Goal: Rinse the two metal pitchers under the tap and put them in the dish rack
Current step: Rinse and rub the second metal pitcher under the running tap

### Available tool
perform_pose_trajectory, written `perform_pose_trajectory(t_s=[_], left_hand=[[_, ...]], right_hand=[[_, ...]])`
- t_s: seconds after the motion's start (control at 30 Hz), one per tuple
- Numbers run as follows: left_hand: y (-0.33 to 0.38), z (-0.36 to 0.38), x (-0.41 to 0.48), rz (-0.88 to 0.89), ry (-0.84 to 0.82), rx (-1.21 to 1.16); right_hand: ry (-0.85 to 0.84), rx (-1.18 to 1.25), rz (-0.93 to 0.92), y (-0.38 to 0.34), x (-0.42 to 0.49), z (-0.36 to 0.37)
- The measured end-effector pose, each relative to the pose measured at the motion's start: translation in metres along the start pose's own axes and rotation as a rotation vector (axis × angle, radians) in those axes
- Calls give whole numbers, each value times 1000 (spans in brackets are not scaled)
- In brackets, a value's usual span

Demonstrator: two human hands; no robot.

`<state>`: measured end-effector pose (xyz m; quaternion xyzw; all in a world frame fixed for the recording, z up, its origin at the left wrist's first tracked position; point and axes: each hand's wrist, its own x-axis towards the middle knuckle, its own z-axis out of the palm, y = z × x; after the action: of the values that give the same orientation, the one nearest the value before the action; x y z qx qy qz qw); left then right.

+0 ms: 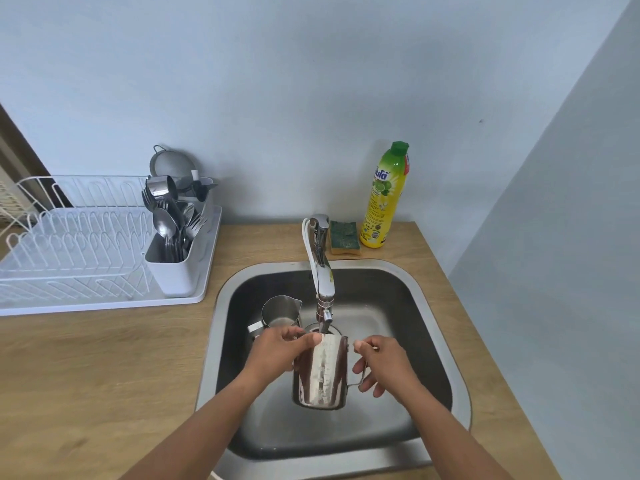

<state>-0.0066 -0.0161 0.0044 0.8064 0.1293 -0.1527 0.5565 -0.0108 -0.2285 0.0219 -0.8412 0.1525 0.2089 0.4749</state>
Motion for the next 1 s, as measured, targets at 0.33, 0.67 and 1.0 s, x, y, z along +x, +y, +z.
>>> perform_pose_trajectory(t_s=[0.33, 0.67, 1.0], left_hand=[[-7, 0, 9, -241, -78, -55], [-11, 0, 5, -363, -75, -188], [1, -6, -4, -368, -191, -183]], right_hand=[[-70, -166, 76, -2, 3, 3], [-82, -195, 111, -9, 8, 6], [-66, -182, 83, -9, 5, 9]])
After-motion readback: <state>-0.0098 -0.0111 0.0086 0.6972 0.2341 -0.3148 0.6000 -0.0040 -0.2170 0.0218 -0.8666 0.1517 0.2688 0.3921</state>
